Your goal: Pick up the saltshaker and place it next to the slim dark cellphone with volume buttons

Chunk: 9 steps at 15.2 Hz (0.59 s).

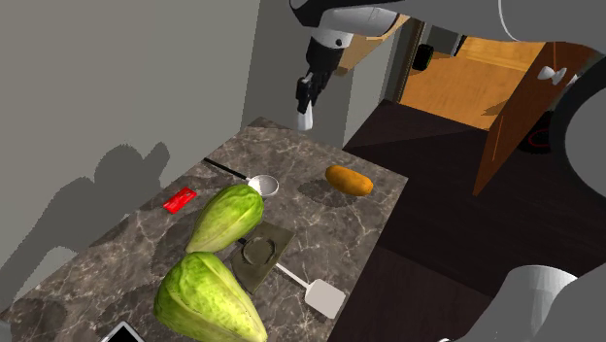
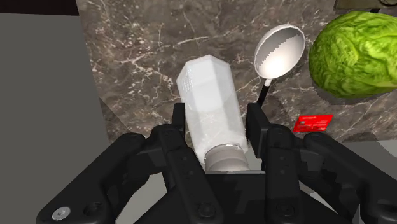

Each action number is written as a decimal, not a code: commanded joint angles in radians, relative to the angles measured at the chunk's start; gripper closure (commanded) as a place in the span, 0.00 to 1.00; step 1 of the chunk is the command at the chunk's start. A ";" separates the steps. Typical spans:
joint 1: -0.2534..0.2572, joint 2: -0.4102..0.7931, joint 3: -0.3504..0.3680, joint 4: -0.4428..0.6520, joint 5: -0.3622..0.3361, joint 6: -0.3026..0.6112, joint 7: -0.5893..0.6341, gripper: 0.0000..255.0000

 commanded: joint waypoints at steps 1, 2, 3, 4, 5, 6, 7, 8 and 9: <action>0.000 -0.004 0.000 0.012 -0.005 -0.015 0.006 1.00; 0.016 -0.028 0.012 -0.014 -0.021 -0.001 0.035 1.00; 0.030 -0.050 0.024 -0.038 -0.037 0.012 0.065 1.00; 0.043 -0.072 0.037 -0.061 -0.052 0.024 0.094 1.00; 0.055 -0.092 0.051 -0.083 -0.066 0.036 0.124 1.00; 0.067 -0.110 0.066 -0.104 -0.079 0.047 0.153 1.00; 0.078 -0.128 0.080 -0.123 -0.092 0.057 0.182 1.00; 0.088 -0.144 0.096 -0.141 -0.103 0.067 0.211 1.00; 0.098 -0.158 0.111 -0.158 -0.113 0.076 0.240 1.00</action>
